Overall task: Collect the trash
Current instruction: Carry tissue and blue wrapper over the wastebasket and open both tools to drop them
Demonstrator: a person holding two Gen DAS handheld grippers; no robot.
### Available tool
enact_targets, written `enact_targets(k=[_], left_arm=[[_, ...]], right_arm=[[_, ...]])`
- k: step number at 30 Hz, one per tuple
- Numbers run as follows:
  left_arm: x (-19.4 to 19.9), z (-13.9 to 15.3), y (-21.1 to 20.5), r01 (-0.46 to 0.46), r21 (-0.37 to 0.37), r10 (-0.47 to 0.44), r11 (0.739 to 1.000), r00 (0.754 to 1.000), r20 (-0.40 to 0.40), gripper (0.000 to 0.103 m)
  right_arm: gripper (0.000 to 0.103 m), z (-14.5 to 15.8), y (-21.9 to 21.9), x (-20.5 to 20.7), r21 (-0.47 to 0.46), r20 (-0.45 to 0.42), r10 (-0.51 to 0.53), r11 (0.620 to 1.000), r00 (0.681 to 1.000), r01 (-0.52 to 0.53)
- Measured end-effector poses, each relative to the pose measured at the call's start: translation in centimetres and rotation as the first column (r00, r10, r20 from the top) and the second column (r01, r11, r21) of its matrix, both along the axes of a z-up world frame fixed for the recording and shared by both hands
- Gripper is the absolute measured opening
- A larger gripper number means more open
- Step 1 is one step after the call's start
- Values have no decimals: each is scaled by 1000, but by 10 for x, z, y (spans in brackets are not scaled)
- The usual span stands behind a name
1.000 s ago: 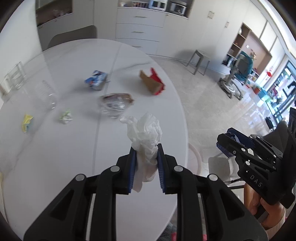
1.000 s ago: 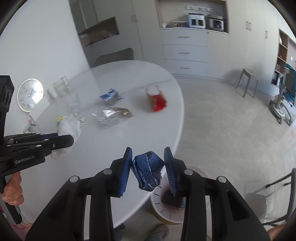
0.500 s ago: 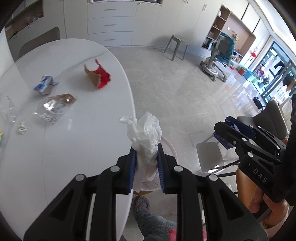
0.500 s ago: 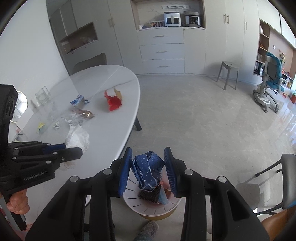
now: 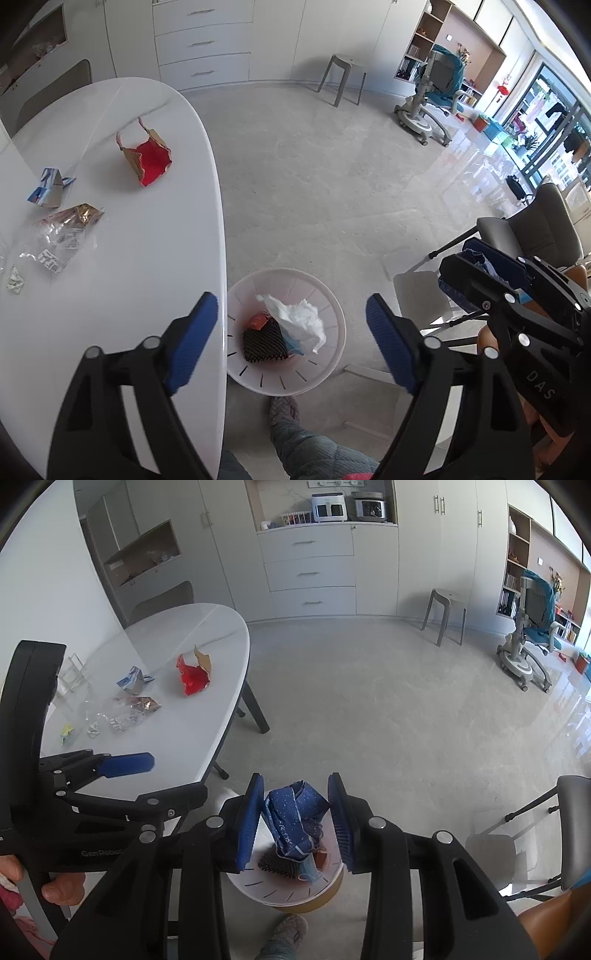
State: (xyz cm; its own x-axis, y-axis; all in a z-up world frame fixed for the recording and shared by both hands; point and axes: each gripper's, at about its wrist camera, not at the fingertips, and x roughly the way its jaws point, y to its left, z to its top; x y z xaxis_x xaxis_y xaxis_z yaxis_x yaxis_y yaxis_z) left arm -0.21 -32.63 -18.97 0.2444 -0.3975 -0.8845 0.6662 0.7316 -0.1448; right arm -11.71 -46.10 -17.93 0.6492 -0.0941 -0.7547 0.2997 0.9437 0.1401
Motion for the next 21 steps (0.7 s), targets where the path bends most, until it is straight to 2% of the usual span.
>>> enact_targets(k=[6,13,21], left_arm=[[8,8,19,-54,24,54,998,998,11,91],[20,26,65,-159,15,159,987,987,9,92],[21,42,101,-217,8,216,976,975,45,92]], right_arm=[[38,-2,2,4,13,6,4,1000,1000,-4],[38,-11,16,14,42,1,27,999,1000,-27],[38,-19,35,24,58,-13,52,997,999,-51]])
